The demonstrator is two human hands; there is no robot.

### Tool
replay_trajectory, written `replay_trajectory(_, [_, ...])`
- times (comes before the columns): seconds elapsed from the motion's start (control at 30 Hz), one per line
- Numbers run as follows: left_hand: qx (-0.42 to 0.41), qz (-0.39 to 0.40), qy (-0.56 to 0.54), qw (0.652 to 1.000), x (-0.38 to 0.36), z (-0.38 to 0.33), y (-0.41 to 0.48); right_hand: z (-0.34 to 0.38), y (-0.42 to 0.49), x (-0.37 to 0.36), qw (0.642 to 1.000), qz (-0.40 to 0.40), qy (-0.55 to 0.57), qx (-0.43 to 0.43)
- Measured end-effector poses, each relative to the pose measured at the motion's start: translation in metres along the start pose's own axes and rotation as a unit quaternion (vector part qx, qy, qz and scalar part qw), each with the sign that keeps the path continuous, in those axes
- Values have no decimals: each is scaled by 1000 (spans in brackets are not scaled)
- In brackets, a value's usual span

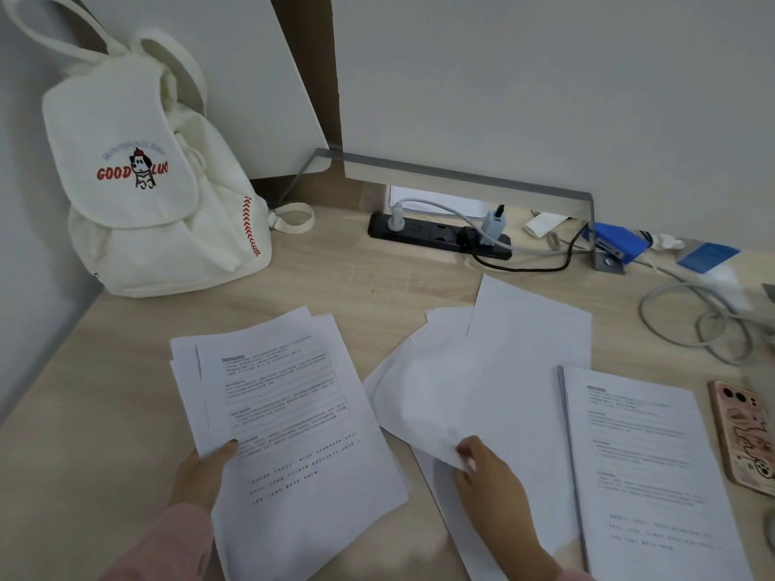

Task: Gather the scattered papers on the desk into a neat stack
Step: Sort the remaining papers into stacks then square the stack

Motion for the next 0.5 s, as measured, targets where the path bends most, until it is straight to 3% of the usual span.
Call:
replay_trajectory(0.1, [5, 4, -9, 1000, 0, 0, 0, -1, 2, 10, 998, -42, 42, -32])
replay_trajectory(0.23, [10, 7, -18, 1000, 1, 1, 2, 12, 10, 25, 988, -99, 121, -13])
replay_trajectory(0.5, [32, 13, -36, 999, 0, -2, -6, 71, 6, 75, 931, -153, 327, 53])
Point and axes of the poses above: each hand's wrist, its own y-axis towards the middle knuckle, its own x-axis out of the back of the hand, z = x × y, the point moved 1 cm from there along y, towards the middle knuckle, and after that the axes turned 5 degrees about x, right-handed, at the moved point
